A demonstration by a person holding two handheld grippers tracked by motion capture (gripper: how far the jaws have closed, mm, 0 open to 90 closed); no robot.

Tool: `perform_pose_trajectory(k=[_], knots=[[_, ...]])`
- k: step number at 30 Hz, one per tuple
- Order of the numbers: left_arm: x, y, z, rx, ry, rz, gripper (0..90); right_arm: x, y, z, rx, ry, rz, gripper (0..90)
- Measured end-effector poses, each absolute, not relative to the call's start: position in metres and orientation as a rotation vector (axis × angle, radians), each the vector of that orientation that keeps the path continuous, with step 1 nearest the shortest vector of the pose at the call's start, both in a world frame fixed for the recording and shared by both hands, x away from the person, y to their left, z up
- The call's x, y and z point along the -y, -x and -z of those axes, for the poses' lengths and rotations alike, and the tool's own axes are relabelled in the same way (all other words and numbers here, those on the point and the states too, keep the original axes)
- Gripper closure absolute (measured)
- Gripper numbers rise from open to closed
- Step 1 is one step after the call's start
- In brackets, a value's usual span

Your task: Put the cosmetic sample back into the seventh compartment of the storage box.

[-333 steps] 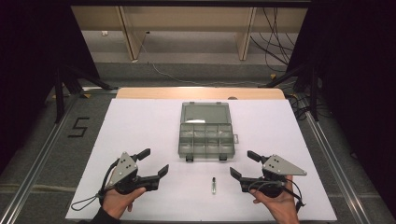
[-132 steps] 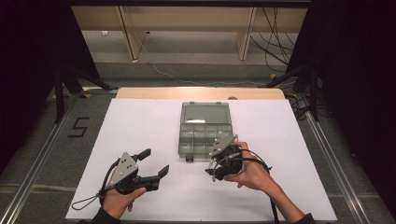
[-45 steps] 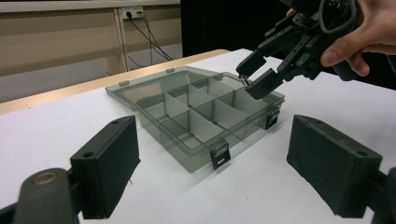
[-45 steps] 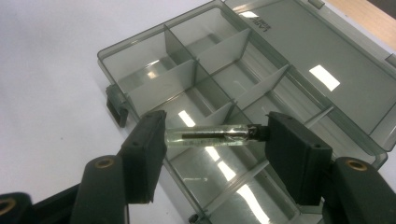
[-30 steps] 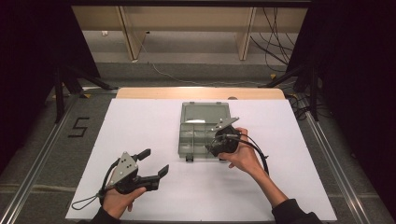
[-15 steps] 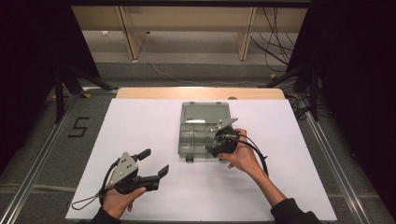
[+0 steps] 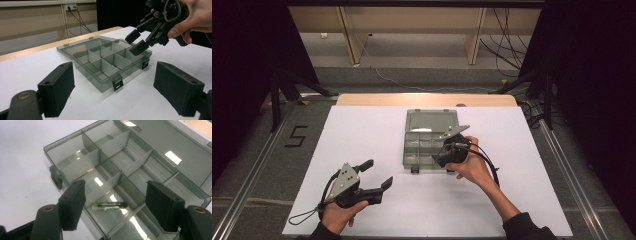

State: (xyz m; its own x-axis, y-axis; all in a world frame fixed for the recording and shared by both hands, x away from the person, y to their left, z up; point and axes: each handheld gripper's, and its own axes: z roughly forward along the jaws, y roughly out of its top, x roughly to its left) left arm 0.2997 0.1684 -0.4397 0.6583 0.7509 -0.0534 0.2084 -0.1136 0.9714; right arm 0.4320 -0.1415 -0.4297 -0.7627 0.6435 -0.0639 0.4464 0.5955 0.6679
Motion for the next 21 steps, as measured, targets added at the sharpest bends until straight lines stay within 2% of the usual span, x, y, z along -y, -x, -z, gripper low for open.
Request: perform_pose_trajectory(k=[21], knots=[[-0.169,-0.3,0.439,-0.791,-1.661,-0.558,15.9,0.146,-0.425,0.419,-2.492,-0.85,-1.002,24.5]])
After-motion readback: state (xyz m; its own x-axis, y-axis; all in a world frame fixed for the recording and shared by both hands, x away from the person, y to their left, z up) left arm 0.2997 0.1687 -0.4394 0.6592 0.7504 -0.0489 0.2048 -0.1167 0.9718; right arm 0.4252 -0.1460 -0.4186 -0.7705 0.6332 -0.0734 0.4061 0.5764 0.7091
